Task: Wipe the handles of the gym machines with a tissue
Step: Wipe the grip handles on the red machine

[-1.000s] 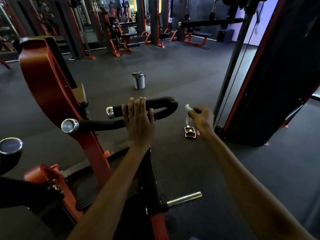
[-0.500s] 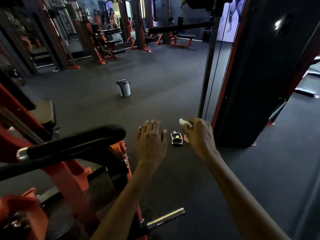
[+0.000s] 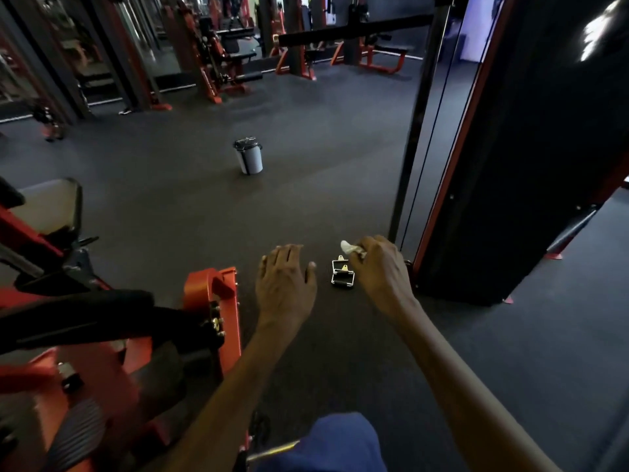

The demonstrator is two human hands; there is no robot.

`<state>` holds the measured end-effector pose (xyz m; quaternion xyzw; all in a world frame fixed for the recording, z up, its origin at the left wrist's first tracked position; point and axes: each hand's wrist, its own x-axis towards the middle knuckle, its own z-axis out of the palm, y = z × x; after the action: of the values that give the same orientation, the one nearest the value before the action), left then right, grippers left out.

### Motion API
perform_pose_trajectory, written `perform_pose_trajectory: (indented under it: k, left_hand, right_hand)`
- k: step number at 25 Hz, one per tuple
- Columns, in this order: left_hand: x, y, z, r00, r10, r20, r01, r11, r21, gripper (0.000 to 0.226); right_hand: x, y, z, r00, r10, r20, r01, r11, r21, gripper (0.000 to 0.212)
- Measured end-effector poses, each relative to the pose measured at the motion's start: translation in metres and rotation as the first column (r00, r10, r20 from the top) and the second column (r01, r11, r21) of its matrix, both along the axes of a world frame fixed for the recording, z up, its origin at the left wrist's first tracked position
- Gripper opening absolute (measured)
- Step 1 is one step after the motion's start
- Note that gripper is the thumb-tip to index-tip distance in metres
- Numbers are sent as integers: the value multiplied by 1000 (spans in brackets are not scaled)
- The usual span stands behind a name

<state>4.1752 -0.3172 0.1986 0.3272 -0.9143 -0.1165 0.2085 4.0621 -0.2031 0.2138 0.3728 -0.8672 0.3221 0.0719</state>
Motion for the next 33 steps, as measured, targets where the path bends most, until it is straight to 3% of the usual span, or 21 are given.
perform_pose_trajectory:
  k: [12,18,25,33]
  left_hand:
    - [-194,-161,-9,943,332,-39,-325,938,116,44]
    - [-211,-259,-5,841,536,-74,-529,843,99,44]
    - [-178,-384,-13,527,846,-88,-849,529,0,44]
    - [-100,-474,-12,126,973,-193,-992,127,-11,40]
  right_hand:
    - [-223,-205,7,957,290,4,-290,955,68,34]
    - [-251,-347,-2,838,537,101,-540,842,10,29]
    - [-215,-517,7,541,836,91,-840,543,1,30]
    - [-125,-675,21,122,989,81,-990,126,-58,15]
